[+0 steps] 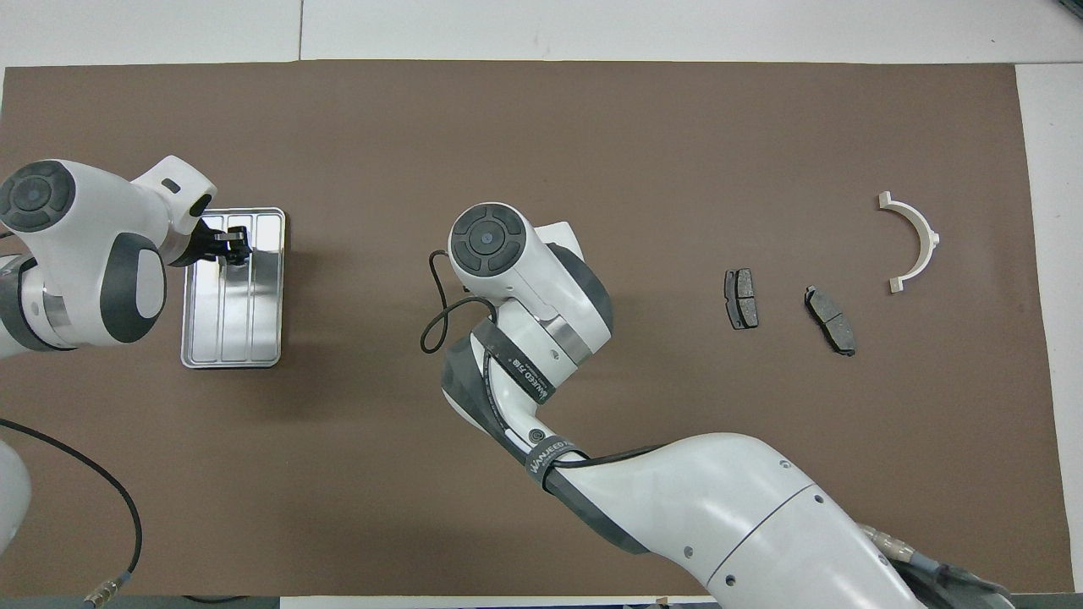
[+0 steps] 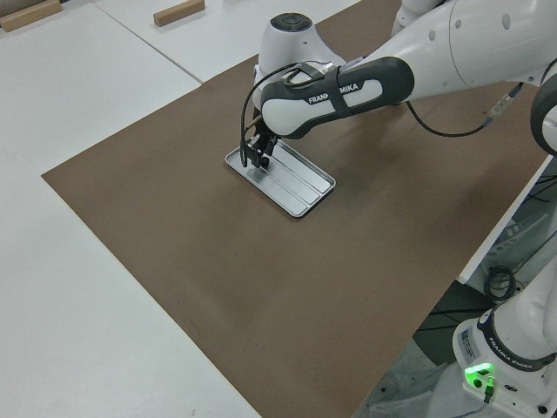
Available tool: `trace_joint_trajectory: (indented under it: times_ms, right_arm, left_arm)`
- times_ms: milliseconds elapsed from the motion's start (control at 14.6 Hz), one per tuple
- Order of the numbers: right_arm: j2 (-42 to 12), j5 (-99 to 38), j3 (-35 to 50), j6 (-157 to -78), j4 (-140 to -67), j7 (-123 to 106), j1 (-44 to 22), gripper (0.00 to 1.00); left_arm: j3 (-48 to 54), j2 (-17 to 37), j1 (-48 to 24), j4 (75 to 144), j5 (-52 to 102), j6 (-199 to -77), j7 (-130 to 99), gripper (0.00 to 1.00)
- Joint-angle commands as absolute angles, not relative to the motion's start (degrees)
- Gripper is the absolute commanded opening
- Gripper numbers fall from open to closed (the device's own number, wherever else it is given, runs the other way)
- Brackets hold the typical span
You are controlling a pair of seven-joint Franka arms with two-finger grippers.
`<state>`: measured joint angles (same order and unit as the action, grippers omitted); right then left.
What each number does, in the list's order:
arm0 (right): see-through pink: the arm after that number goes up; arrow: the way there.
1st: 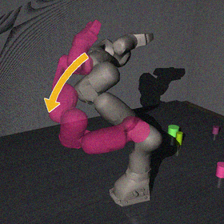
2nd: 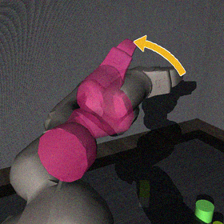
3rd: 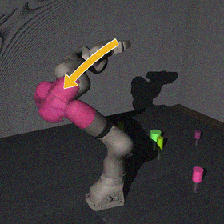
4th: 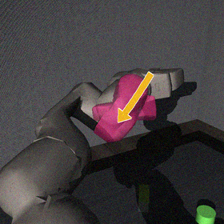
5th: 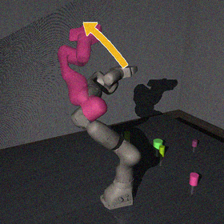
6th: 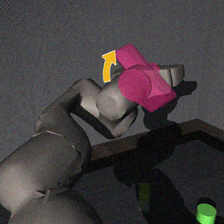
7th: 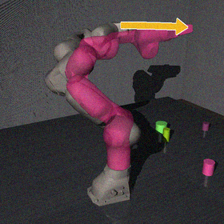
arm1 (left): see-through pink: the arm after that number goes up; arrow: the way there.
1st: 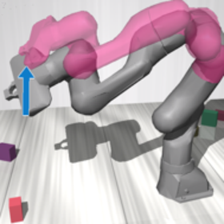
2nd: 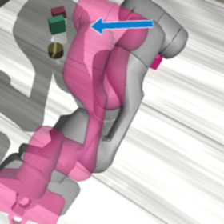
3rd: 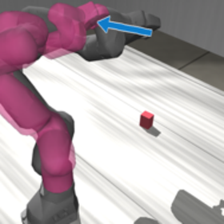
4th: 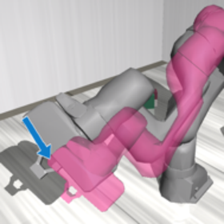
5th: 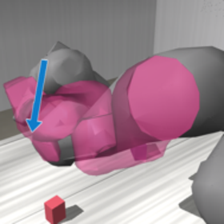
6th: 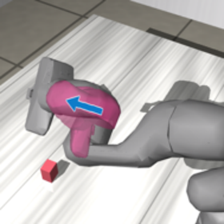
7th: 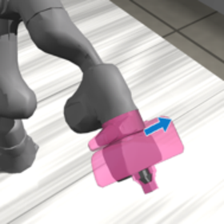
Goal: Place bearing gear from tray to pile
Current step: 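Grasp the second black gear in the tray with the left gripper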
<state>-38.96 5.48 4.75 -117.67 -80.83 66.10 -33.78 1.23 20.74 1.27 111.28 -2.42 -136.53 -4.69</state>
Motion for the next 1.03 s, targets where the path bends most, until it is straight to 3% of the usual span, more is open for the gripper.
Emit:
trace_joint_trajectory:
  times_ms: [0,479,822,958]
  right_arm:
    - [-39.99,4.75,6.33,-117.42,-79.98,64.51,-32.26,0.97]
    - [-41.04,4.83,7.38,-117.77,-80.24,63.28,-30.59,0.93]
    - [-41.04,4.75,8.61,-116.28,-80.33,63.37,-30.5,0.91]
    - [-41.04,4.75,8.79,-115.49,-80.42,62.67,-30.41,0.89]
  left_arm:
    - [1.23,20.57,1.23,112.24,-1.76,-137.99,-4.92,0.5]
    - [1.23,20.48,1.14,112.85,-1.76,-138.25,-5.01,0.43]
    - [1.23,20.22,0.44,113.73,-1.76,-138.34,-5.1,0.26]
    - [1.23,20.13,0.44,113.82,-1.76,-137.82,-6.15,0.07]
